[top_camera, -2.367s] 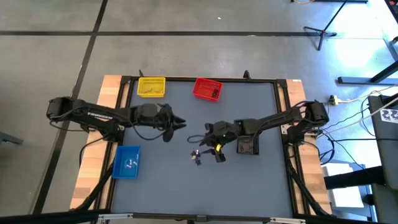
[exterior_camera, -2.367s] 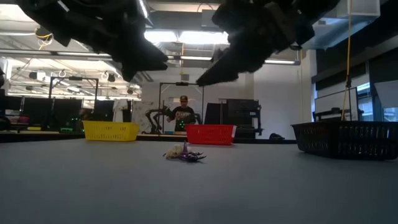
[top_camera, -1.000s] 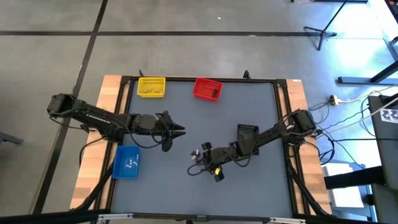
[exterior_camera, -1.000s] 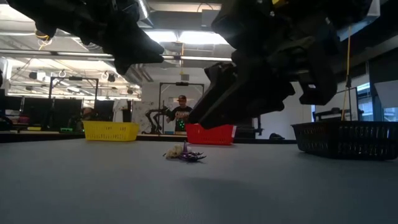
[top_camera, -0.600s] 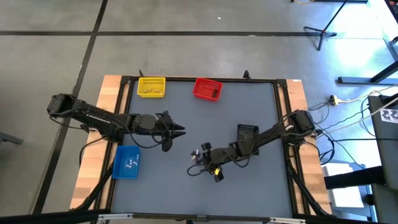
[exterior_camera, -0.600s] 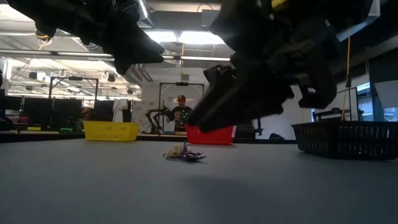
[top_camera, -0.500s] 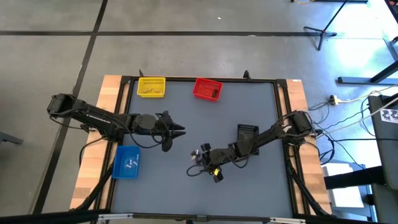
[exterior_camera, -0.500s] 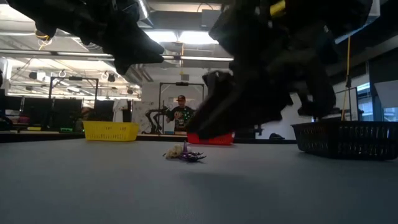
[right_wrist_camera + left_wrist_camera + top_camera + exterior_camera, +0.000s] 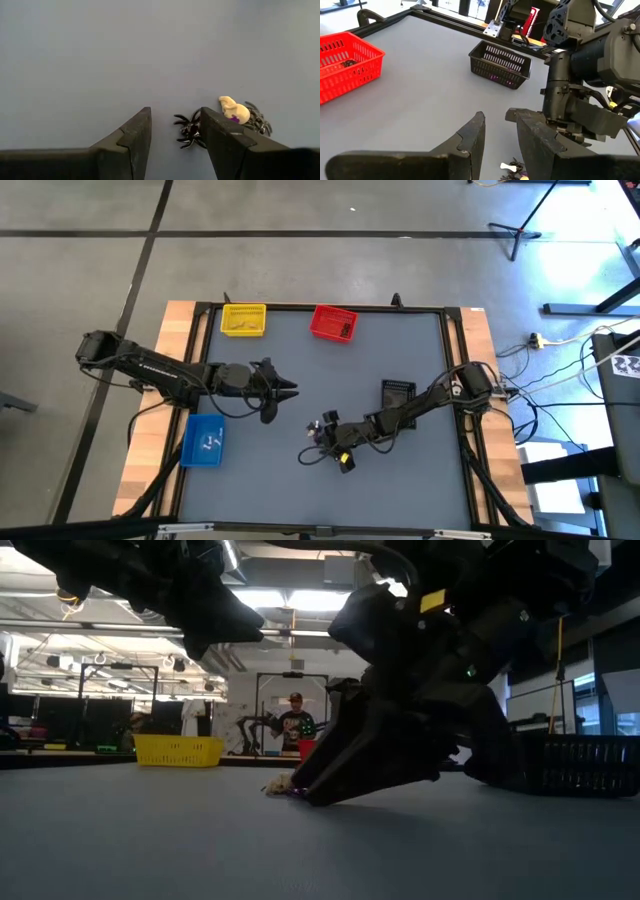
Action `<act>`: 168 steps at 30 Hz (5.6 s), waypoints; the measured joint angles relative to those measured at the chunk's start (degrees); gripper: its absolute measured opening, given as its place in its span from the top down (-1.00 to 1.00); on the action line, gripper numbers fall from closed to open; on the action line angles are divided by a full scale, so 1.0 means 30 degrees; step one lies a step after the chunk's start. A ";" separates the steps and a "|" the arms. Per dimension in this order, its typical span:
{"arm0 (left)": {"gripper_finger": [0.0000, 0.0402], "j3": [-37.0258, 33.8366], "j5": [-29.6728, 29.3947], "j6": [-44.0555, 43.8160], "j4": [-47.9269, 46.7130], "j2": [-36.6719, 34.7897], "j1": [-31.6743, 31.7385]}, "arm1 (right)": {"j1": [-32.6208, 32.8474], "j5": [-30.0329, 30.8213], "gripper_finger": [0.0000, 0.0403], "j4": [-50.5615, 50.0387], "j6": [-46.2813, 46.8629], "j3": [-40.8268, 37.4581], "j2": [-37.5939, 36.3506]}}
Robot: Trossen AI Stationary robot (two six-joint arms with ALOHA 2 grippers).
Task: Sort Halloween decoration
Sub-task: Put the black spider toy into the red bin, then put the purple hat toy into the black bin
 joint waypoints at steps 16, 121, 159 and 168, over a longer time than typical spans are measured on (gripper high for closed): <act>0.47 0.0002 0.0002 0.0000 0.0007 0.0000 0.0007 | -0.0037 0.1855 0.29 -0.0316 0.0299 0.0006 0.0062; 0.47 0.0000 0.0138 0.0007 0.0055 0.0000 0.0002 | -1.4962 -0.1446 0.99 -0.4773 -0.4512 -0.0037 -0.8270; 0.47 0.0000 0.0007 0.0022 0.0000 0.0000 0.0006 | -1.6408 -0.2586 0.55 -0.4311 -0.4450 -0.0037 -0.6893; 0.47 0.0000 0.0007 0.0022 0.0000 0.0000 0.0003 | -1.6406 -0.2586 0.53 -0.4336 -0.4452 -0.0037 -0.6893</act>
